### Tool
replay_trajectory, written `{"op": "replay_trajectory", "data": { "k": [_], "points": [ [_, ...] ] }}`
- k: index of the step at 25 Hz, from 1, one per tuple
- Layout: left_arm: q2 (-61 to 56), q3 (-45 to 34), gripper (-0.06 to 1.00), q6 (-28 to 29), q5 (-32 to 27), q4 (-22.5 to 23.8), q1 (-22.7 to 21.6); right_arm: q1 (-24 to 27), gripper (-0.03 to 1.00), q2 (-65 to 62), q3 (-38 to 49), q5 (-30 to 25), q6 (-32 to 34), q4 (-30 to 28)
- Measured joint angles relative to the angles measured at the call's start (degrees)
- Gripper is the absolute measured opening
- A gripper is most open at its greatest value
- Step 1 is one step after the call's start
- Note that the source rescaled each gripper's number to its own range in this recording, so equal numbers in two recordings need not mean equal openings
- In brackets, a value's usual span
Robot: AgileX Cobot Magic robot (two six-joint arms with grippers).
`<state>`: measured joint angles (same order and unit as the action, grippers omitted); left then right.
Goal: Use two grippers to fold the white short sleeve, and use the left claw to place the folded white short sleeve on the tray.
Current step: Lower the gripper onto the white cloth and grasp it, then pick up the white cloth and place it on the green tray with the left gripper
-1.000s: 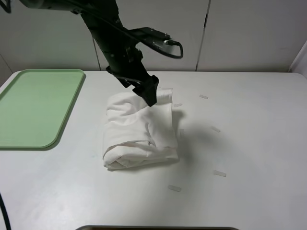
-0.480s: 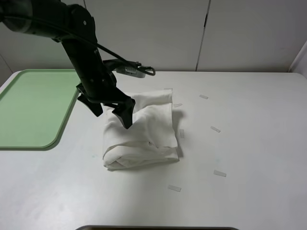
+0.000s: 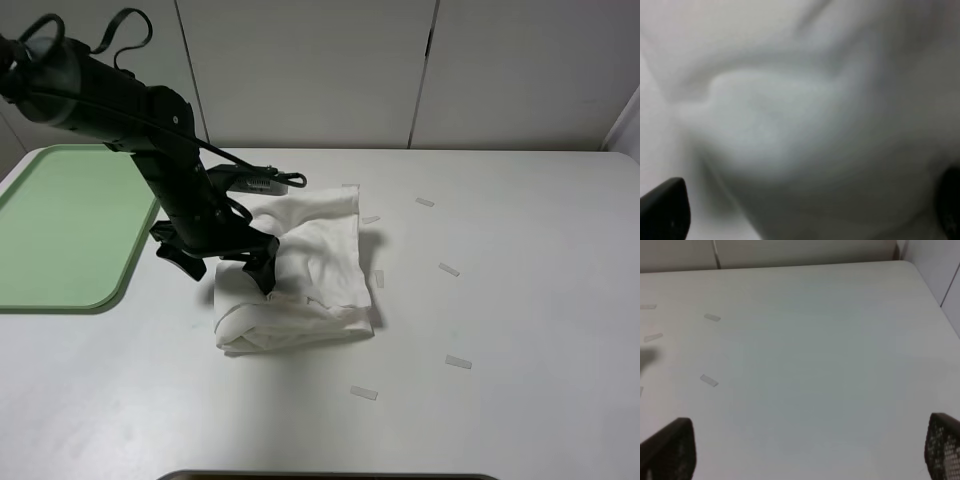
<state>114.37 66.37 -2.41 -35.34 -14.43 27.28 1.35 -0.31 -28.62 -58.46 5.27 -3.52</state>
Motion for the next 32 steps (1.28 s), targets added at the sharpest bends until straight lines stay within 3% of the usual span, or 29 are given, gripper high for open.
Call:
{"op": "replay_trajectory", "data": {
  "k": [9, 12, 16, 22, 32],
  "points": [
    [4.6, -0.1, 0.98, 0.3, 6.6, -2.5, 2.5, 0.0, 1.0, 0.0, 0.0, 0.0, 0.0, 0.0],
    [4.8, -0.1, 0.9, 0.3, 9.1, -2.5, 3.7, 0.0, 1.0, 0.0, 0.0, 0.0, 0.0, 0.0],
    [5.1, -0.1, 0.66, 0.3, 10.6, -3.2, 4.0, 0.0, 1.0, 0.0, 0.0, 0.0, 0.0, 0.0],
    [5.1, -0.1, 0.57, 0.1, 10.6, -3.6, 4.0, 0.0, 1.0, 0.0, 0.0, 0.0, 0.0, 0.0],
    [2.3, 1.0, 0.55, 0.1, 5.9, 6.2, -0.1, 0.0, 1.0, 0.0, 0.0, 0.0, 0.0, 0.0]
  ]
}}
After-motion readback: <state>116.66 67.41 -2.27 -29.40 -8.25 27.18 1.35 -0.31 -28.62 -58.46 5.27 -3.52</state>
